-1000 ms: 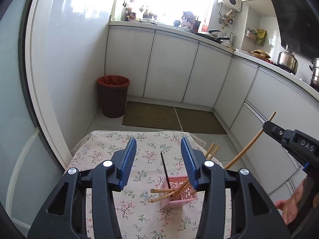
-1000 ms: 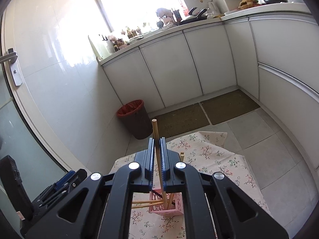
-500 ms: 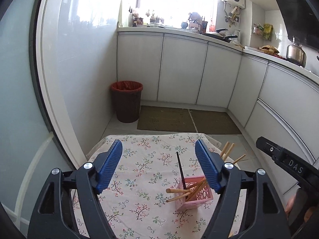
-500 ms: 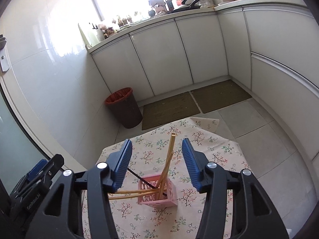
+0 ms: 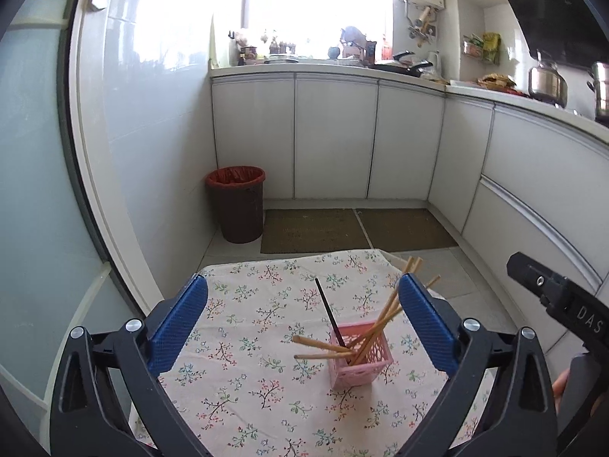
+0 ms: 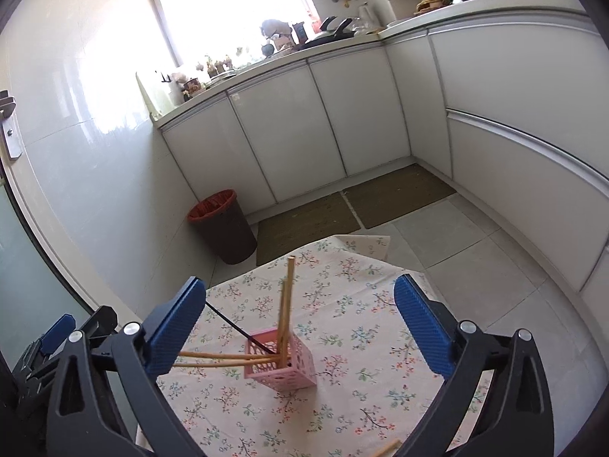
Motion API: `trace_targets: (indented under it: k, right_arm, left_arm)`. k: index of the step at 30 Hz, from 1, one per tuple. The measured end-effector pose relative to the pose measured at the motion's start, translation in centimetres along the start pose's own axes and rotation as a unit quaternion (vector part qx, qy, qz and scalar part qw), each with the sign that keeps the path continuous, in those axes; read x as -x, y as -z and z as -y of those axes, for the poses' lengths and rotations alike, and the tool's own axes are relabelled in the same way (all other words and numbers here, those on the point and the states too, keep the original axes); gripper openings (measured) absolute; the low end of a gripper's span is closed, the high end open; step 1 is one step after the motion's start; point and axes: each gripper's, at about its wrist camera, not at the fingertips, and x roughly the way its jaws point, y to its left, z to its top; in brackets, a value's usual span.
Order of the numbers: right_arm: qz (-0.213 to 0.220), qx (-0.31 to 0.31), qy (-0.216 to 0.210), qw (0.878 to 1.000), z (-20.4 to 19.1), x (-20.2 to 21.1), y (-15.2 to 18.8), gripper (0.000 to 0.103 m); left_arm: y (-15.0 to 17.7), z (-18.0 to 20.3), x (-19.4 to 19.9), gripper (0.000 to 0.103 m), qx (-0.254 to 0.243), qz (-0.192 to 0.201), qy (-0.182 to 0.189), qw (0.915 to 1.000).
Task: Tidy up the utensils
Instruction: 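Lower the left tool to the table and close on a wooden chopstick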
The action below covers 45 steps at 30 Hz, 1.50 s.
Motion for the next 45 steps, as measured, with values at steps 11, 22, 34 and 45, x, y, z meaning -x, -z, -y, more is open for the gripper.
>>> trace_targets:
  k: [11, 22, 34, 45]
  right_arm:
    - [-0.057, -0.002, 0.065, 0.996, 8.2, 3.1, 5.3, 0.096]
    - [-0.120, -0.067, 0.124, 0.983, 17.3, 4.1, 11.1, 0.096]
    - [-0.111, -0.092, 0.130, 0.981, 18.8, 4.6, 11.2, 0.096]
    - [-0.120, -0.127, 0.135, 0.975, 20.7, 4.7, 11.2, 0.096]
  left_arm:
    - [4.8, 6.2, -0.1, 0.096, -0.122, -0.063, 0.043, 0.9896]
    - [12.1, 12.8, -2.8, 0.096, -0.264, -0.170, 0.093, 0.9450]
    - [17.5, 17.6, -5.9, 0.096, -0.337, -0.229, 0.099, 0.9078]
    - [20.5, 20.6, -9.1, 0.089, -0.363, -0.266, 0.122, 0.8848]
